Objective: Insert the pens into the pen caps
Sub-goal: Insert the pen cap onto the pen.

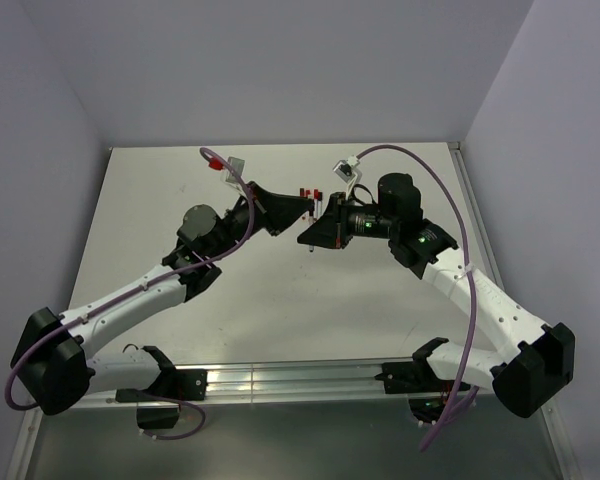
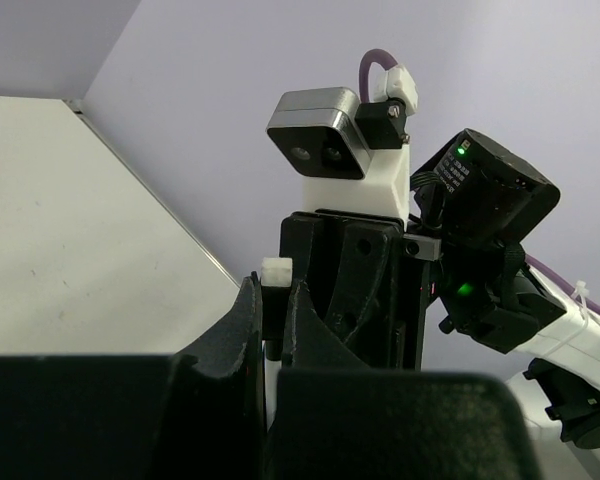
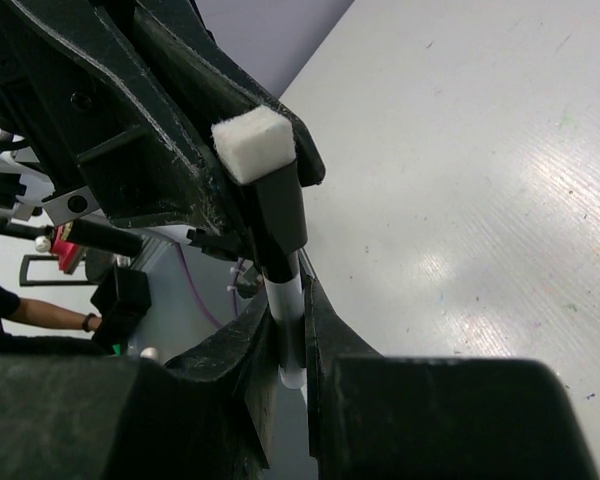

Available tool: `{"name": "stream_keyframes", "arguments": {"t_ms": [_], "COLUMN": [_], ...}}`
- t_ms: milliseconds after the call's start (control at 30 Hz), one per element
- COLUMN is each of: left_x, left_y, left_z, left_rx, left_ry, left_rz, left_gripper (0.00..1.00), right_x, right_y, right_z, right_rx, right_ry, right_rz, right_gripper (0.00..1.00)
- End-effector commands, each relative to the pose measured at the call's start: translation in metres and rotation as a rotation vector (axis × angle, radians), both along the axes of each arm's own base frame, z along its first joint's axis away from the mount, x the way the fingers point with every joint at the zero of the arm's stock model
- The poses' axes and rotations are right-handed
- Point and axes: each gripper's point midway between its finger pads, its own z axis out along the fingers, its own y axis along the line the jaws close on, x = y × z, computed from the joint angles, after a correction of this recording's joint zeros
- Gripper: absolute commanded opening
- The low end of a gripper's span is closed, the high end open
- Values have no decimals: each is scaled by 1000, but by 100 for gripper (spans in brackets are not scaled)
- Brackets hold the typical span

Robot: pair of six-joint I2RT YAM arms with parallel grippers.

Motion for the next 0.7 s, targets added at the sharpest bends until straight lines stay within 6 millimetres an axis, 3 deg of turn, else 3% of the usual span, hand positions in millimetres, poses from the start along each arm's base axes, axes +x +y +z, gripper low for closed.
{"name": "stream_keyframes", "arguments": {"t_ms": [0,667], "left_x": [-91,-97], "left_y": [-23,-7], "left_z": [-62,-93], "left_rx": [191,272], "left_ry": [118,176], "left_rz": [-390,-358], "left_gripper": [0,0], "right_x": [77,81], "right_y": [-32,-37], "right_z": [71,70], "right_rx": [116,114], "right_ry": [-282,-280], "right_rz": [-361,-378], "right_gripper": [0,0]}}
